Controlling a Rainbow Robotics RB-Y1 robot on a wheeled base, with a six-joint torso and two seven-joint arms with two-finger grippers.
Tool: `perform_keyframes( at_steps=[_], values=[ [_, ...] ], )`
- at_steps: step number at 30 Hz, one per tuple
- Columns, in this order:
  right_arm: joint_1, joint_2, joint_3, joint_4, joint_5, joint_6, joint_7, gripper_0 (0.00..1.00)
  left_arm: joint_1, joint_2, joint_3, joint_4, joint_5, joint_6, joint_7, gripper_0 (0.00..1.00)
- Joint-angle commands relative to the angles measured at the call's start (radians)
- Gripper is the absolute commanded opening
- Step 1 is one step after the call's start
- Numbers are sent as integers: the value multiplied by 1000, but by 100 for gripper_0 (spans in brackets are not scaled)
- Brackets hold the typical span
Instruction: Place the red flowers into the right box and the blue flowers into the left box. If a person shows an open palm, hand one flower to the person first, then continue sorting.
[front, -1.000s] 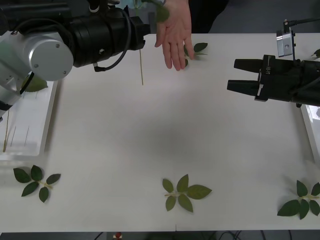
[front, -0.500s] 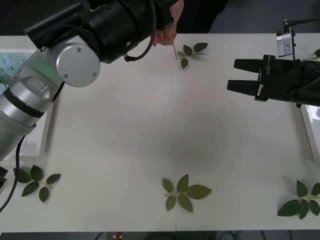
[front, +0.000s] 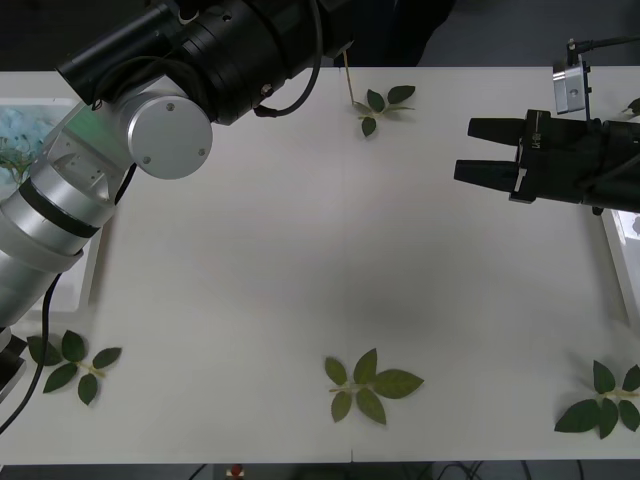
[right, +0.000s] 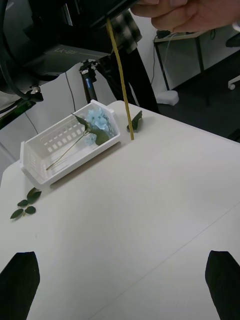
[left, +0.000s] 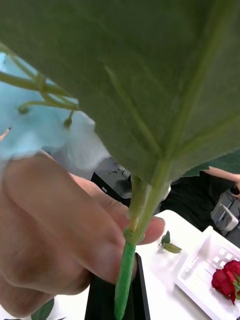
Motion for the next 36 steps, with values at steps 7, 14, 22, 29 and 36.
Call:
perform_keyframes(
  at_steps=[7,14,22,29,36],
  values=[
    [-10,-40,-3,-22,-6,4,8,97,8,-2,19,-21,29,-9,-20,0],
    [-10,-40,-3,-22,-6,4,8,97,11,-3,19,-21,29,-7,-20,0],
    [-10,-40,-3,-22,-6,4,8,97,12,-2,19,-23,34,-9,-20,0],
    [-10,-40,-3,-22,-6,4,8,97,12,-3,19,-21,54,-9,-20,55],
    [-10,-40,-3,-22,-6,4,8,97,12,-3,19,-23,74,-9,-23,100]
  ],
)
